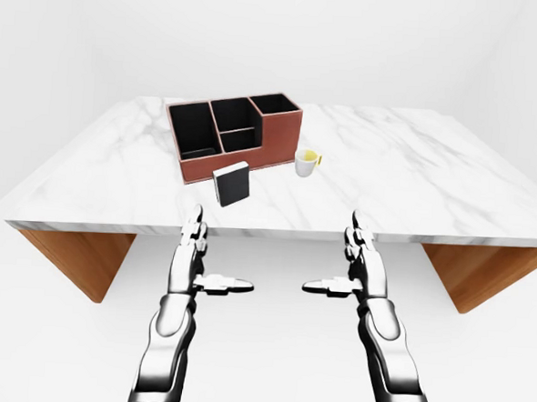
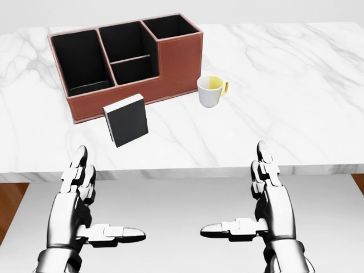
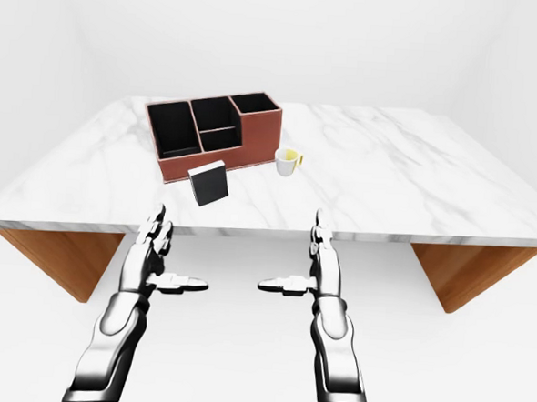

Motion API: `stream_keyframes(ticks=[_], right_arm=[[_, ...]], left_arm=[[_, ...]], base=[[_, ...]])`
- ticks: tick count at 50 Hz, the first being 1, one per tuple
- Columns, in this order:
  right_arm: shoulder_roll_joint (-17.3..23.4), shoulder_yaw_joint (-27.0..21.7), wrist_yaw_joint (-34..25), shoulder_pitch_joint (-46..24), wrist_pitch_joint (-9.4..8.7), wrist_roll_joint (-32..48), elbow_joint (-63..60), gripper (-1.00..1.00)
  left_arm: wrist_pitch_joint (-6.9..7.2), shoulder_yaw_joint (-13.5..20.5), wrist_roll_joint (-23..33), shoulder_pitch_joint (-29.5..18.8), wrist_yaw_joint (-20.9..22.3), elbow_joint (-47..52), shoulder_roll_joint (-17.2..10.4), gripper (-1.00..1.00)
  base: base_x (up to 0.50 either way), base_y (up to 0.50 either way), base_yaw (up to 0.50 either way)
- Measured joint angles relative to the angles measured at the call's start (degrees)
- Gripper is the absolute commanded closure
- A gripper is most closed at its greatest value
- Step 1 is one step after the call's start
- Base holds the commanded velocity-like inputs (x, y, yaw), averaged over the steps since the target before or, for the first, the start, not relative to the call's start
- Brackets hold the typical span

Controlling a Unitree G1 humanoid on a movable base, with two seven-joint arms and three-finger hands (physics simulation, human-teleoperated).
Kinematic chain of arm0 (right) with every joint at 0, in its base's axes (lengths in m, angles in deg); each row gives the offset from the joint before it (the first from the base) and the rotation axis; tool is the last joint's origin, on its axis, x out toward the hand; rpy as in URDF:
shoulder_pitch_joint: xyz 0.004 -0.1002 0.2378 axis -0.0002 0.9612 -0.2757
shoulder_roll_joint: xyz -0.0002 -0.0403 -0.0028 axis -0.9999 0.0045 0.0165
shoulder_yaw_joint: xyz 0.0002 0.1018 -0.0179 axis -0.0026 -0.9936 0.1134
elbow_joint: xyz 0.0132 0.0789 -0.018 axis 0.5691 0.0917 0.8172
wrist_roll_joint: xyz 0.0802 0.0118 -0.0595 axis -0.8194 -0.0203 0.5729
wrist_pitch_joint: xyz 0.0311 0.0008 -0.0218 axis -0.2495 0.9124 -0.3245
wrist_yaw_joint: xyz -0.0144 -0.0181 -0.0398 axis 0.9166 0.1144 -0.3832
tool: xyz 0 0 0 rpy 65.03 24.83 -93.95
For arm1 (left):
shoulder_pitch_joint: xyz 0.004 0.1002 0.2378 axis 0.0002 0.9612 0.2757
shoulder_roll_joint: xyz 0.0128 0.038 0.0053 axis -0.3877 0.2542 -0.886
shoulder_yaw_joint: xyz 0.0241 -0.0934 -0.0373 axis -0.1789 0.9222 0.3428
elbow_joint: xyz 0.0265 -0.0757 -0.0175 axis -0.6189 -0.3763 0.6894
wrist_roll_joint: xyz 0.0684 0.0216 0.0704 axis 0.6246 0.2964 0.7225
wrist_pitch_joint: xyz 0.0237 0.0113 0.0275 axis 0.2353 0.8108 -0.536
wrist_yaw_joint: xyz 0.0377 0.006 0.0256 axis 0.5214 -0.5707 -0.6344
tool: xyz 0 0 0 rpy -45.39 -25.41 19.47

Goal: Pick up the book and place it in the front compartment of the caddy.

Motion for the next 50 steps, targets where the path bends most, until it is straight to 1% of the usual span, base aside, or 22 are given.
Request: stream_keyframes(ticks=[11, 14, 15, 16, 21, 36, 43, 50], right_arm=[[0.38, -0.9, -0.3, 1.13, -2.56, -0.28, -3.97, -0.99], [0.39, -0.88, -0.2, 1.62, -3.68, -0.01, -5.74, -1.0], [0.39, -0.86, -0.17, 1.85, -4.13, 0.12, -6.51, -1.0], [0.39, -0.83, -0.14, 2.09, -4.4, 0.25, -7.26, -1.0], [0.32, -0.43, -0.06, 3.6, -4.4, 1.22, -12.23, -1.0], [0.1, 3.61, 0.08, 9.23, -4.4, 6.17, -31.48, -0.99], [0.32, 5.58, 0.24, 11.24, -4.4, 8.21, -39.24, -1.0], [0.8, 7.7, 0.62, 12.66, -4.4, 10.61, -45.75, -0.99]], left_arm=[[2.82, 1.0, -1.61, 2.53, 2.1, 6.8, -0.33, -1.0], [3.85, 1.24, -2.07, 3.25, 2.53, 8.98, -0.37, -1.0], [3.99, 1.33, -2.25, 3.54, 2.69, 9.8, -0.38, -1.0], [3.99, 1.43, -2.45, 3.82, 2.85, 10.68, -0.38, -1.0], [3.99, 2.02, -3.7, 5.69, 3.67, 16.5, -0.35, -1.0], [3.99, 4.18, -7.38, 11.47, 6.35, 33.51, 0.42, -1.0], [3.99, 5.47, -8.82, 13.36, 7.53, 39.37, 0.94, -1.0], [3.99, 7.34, -10.51, 14.25, 8.54, 43.9, 1.45, -1.0]], base=[[0.0, 0.0, 0.0], [0.0, 0.0, 0.0], [0.0, 0.0, 0.0], [0.0, 0.0, 0.0], [0.0, 0.0, 0.0], [0.0, 0.0, 0.0], [0.0, 0.0, 0.0], [0.0, 0.0, 0.0]])
